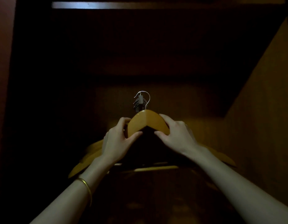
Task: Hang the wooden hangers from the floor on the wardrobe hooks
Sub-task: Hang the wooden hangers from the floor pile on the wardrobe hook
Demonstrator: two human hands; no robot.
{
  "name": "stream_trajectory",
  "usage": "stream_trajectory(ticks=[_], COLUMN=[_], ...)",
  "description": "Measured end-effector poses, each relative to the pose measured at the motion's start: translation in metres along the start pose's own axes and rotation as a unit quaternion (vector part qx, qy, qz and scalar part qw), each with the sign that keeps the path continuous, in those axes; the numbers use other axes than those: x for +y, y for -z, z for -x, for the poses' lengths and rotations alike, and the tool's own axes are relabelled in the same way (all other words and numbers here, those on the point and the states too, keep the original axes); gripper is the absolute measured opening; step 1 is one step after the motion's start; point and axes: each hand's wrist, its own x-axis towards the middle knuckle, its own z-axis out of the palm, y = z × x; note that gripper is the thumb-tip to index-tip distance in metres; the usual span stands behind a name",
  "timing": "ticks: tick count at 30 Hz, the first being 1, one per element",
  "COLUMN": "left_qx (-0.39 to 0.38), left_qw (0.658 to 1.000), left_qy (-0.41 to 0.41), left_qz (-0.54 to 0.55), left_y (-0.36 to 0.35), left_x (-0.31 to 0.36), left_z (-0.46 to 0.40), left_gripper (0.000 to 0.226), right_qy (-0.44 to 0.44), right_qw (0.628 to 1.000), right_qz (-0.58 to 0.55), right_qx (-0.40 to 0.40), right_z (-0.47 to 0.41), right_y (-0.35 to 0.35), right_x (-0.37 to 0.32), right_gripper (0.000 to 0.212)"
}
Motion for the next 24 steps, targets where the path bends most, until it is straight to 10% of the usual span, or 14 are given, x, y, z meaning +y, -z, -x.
stream_trajectory(ticks=[24], left_qx=[-0.031], left_qw=[0.999], left_qy=[0.03], left_qz=[-0.011], left_y=[-0.008], left_x=[-0.014], left_z=[0.0], left_gripper=[0.054], right_qy=[-0.036], right_qw=[0.998], right_qz=[-0.047], right_qx=[-0.037], right_z=[0.005], right_y=[-0.017], right_x=[-0.007], right_gripper=[0.073])
